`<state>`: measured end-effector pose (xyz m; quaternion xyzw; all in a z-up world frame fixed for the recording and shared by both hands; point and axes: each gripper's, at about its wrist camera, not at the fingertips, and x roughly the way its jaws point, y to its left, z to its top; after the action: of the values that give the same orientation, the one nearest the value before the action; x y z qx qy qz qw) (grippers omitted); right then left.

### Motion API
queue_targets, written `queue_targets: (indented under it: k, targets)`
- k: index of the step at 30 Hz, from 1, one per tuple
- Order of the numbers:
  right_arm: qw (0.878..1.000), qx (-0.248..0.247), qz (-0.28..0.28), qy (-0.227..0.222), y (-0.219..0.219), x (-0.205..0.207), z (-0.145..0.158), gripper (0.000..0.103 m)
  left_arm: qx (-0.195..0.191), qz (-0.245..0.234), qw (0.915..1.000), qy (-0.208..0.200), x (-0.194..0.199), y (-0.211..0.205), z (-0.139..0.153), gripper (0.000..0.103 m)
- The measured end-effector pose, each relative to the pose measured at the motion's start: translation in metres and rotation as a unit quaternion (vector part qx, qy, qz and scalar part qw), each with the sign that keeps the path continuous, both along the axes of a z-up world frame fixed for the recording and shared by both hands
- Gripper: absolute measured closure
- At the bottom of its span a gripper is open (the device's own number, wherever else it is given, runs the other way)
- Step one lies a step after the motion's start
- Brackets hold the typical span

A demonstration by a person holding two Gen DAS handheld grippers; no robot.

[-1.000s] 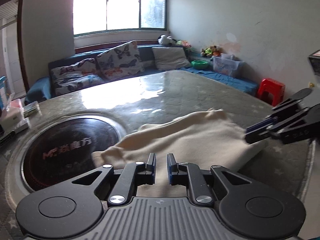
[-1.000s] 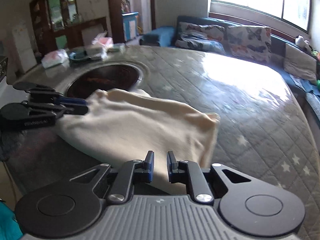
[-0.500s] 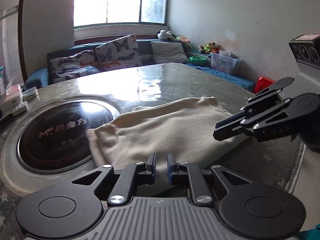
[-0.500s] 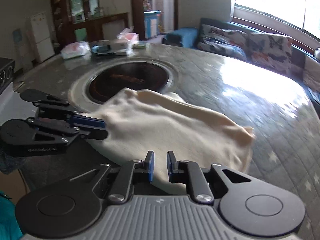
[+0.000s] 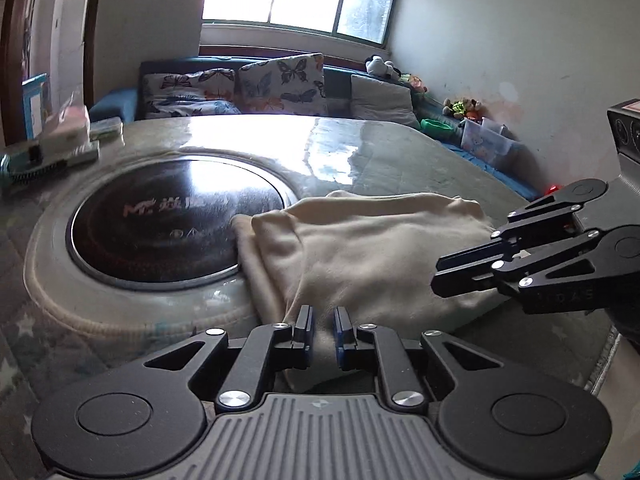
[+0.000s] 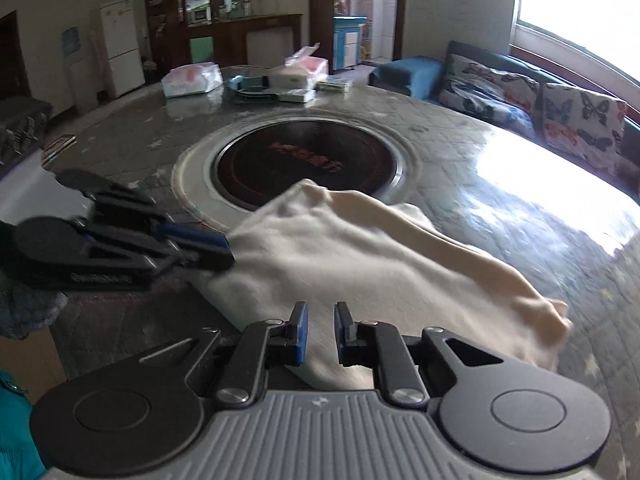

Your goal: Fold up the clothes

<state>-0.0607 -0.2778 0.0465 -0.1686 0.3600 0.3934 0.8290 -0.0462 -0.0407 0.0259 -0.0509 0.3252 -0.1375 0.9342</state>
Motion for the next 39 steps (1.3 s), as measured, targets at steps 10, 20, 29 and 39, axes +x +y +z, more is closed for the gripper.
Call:
queue_targets:
  k: [10, 20, 29, 39]
  targets:
    - [0.996, -0.010, 0.083, -0.013, 0.044, -0.015, 0.004, 0.086, -0.035, 0.077, 0.9961, 0.022, 0.008, 0.042, 0.014, 0.083]
    - [0.981, -0.075, 0.160, -0.075, 0.092, -0.046, -0.015, 0.070, -0.103, 0.132, 0.9839, 0.064, 0.020, 0.062, 0.012, 0.059]
    - [0.984, -0.081, 0.134, -0.087, 0.099, -0.049, -0.020, 0.095, -0.203, 0.152, 0.9618, 0.104, 0.031, 0.070, 0.003, 0.049]
    - [0.995, 0.001, 0.094, -0.041, 0.075, -0.028, 0.007, 0.099, -0.280, 0.162, 0.9359, 0.139, 0.050, 0.068, -0.004, 0.046]
